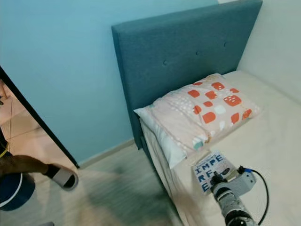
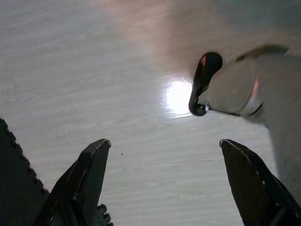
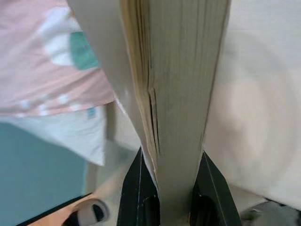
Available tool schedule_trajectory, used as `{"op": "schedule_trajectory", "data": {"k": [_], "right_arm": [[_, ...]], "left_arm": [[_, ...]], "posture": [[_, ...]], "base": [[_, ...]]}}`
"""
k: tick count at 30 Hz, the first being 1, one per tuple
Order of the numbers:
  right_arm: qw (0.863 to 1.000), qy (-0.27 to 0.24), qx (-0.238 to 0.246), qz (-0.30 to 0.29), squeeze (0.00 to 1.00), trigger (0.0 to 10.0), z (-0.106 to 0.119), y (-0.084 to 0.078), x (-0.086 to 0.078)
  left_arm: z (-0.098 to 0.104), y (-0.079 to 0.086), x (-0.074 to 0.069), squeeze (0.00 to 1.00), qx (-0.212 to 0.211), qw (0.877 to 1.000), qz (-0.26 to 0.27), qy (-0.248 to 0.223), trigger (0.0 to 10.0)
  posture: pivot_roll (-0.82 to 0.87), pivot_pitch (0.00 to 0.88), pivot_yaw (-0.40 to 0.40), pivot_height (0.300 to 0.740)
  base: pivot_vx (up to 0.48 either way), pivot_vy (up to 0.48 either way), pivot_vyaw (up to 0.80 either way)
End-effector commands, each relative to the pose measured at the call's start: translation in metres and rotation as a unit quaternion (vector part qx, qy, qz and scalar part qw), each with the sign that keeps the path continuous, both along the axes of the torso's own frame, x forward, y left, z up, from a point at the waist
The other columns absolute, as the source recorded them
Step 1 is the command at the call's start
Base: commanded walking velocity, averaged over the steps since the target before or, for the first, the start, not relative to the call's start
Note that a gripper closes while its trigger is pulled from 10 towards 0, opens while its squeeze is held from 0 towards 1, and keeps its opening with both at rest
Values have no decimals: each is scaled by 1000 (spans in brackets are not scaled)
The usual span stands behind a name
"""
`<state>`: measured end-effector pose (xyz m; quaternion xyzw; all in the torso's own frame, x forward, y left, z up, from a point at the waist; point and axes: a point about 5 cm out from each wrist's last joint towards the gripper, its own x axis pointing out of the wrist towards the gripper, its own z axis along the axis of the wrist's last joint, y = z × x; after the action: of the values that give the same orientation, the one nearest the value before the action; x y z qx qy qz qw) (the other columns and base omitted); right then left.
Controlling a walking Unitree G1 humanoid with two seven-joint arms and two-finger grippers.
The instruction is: Clean up the room
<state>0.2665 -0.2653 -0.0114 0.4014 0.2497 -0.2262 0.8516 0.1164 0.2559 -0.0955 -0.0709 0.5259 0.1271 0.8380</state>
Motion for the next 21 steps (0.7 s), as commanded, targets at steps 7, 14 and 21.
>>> {"op": "schedule_trajectory", "data": {"k": [7, 14, 21], "right_arm": [[996, -21, 78, 30, 0, 10000, 3, 21, 11], [991, -59, 119, 19, 0, 10000, 11, 22, 18], [993, 13, 114, 29, 0, 10000, 7, 6, 6]], "left_arm": [[-2, 7, -15, 0, 14, 1000, 0, 24, 10000], [-2, 8, -17, 0, 15, 1000, 1, 25, 10000], [-3, 7, -19, 0, 10, 1000, 7, 21, 10000]], "posture": [[-13, 196, 13, 615], [-6, 200, 15, 600], [11, 203, 11, 580]], "base": [[0, 0, 0], [0, 0, 0], [0, 0, 0]]}}
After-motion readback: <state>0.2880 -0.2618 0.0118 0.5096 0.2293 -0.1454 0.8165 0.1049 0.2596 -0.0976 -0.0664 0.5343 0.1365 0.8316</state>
